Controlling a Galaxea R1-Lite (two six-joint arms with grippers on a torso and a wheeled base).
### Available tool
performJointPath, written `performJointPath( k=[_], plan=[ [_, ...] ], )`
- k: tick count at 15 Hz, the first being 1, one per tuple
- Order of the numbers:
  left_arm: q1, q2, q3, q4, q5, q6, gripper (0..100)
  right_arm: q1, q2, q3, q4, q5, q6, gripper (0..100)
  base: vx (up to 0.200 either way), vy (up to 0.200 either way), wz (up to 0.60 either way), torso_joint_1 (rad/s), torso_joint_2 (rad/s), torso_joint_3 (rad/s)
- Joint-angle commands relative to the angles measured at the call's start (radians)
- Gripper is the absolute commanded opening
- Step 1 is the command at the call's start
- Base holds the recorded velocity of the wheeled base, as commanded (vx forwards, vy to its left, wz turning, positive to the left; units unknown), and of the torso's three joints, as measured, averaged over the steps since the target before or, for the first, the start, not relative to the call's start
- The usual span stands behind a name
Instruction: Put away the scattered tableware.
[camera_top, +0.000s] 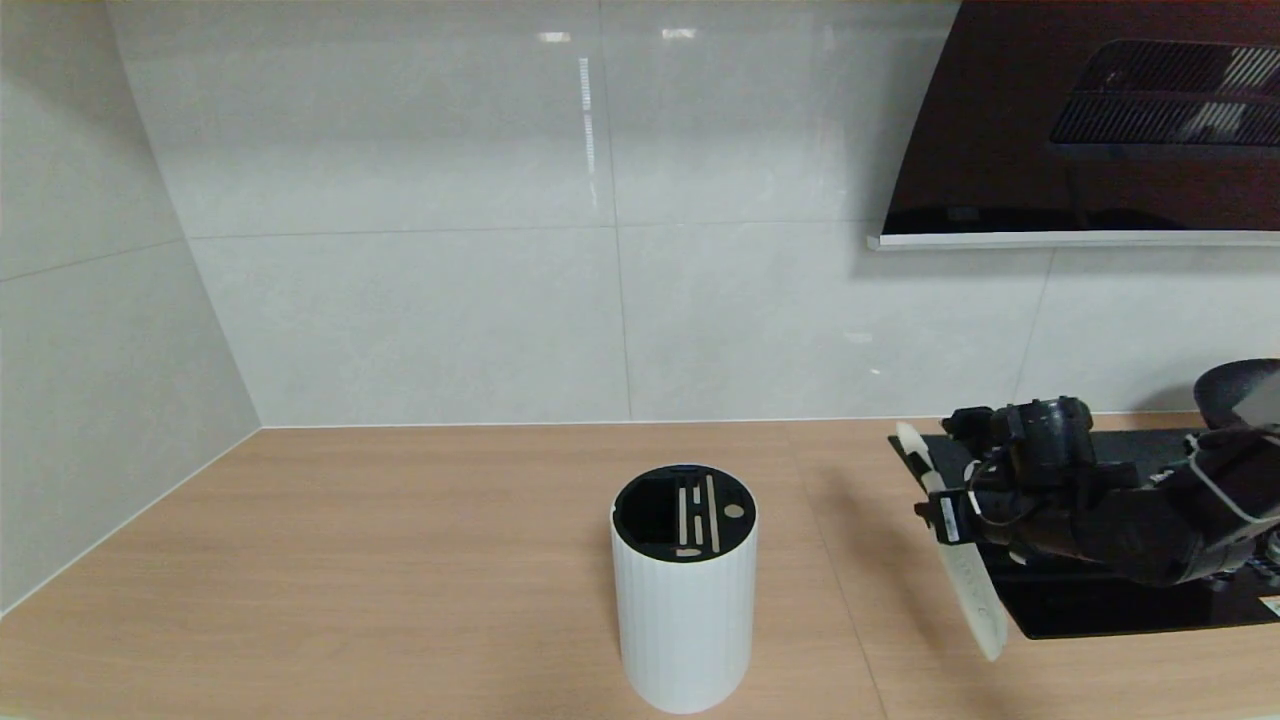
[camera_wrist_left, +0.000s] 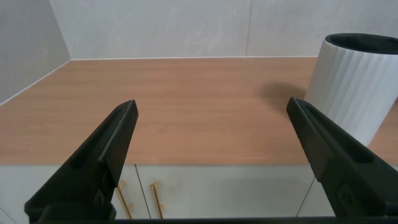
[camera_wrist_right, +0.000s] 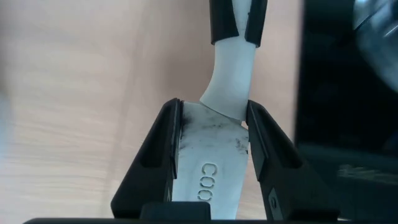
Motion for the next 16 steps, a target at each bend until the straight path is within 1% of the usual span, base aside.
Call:
performJointPath(
  k=[1,3,4,5,6,7,8,9,10,11,12,13,14,15,16],
  plan=[
    [0.0,0.0,0.0,0.0,0.0,0.002,100,0.023,-0.173,0.007,0.002,0.0,-0.001,0,0.0,0.0,0.0,0.0,0.0,0.0],
    [0.0,0.0,-0.008,-0.002,-0.01,0.031,100,0.052,-0.219,-0.024,0.002,0.0,-0.001,0,0.0,0.0,0.0,0.0,0.0,0.0],
    [-0.01,0.02,-0.12,0.011,-0.102,0.027,100,0.089,-0.237,-0.057,0.003,-0.006,-0.001,0,0.0,0.0,0.0,0.0,0.0,0.0],
    [-0.041,0.107,-0.262,0.052,-0.222,-0.009,100,0.119,-0.246,-0.09,0.005,-0.008,-0.001,0,0.0,0.0,0.0,0.0,0.0,0.0],
    [-0.061,0.23,-0.402,0.107,-0.306,-0.03,100,0.146,-0.252,-0.12,0.005,-0.013,-0.001,0,0.0,0.0,0.0,0.0,0.0,0.0],
    [-0.063,0.371,-0.517,0.155,-0.371,-0.032,100,0.176,-0.26,-0.146,0.005,-0.02,-0.001,0,0.0,0.0,0.0,0.0,0.0,0.0],
    [-0.063,0.526,-0.601,0.156,-0.42,-0.03,100,0.202,-0.262,-0.174,0.005,-0.023,-0.001,0,0.0,0.0,0.0,0.0,0.0,0.0],
    [-0.063,0.664,-0.658,0.139,-0.472,-0.03,100,0.238,-0.265,-0.192,0.005,-0.025,-0.001,0,0.0,0.0,0.0,0.0,0.0,0.0],
    [-0.067,0.816,-0.689,0.101,-0.53,-0.027,100,0.277,-0.275,-0.202,0.005,-0.036,-0.001,0,0.0,0.0,0.0,0.0,0.0,0.0],
    [-0.104,0.927,-0.698,0.04,-0.573,-0.032,100,0.314,-0.286,-0.199,0.005,-0.037,-0.001,0,0.0,0.0,0.0,0.0,0.0,0.0],
    [-0.159,1.023,-0.698,-0.031,-0.576,-0.041,100,0.343,-0.295,-0.192,0.005,-0.037,-0.001,0,0.0,0.0,0.0,0.0,0.0,0.0],
    [-0.222,1.137,-0.698,-0.137,-0.573,-0.076,100,0.376,-0.315,-0.169,-0.003,-0.04,0.003,0,0.0,0.0,0.0,0.0,0.0,0.0],
    [-0.271,1.229,-0.693,-0.236,-0.567,-0.128,100,0.417,-0.358,-0.145,0.0,-0.049,0.016,0,0.0,0.0,0.0,0.0,0.0,0.0],
    [-0.319,1.307,-0.692,-0.324,-0.55,-0.17,100,0.463,-0.387,-0.126,0.005,-0.056,0.039,0,0.0,0.0,0.0,0.0,0.0,0.0],
    [-0.34,1.361,-0.692,-0.396,-0.535,-0.208,100,0.497,-0.397,-0.122,0.005,-0.057,0.046,0,0.0,0.0,0.0,0.0,0.0,0.0]
  ],
)
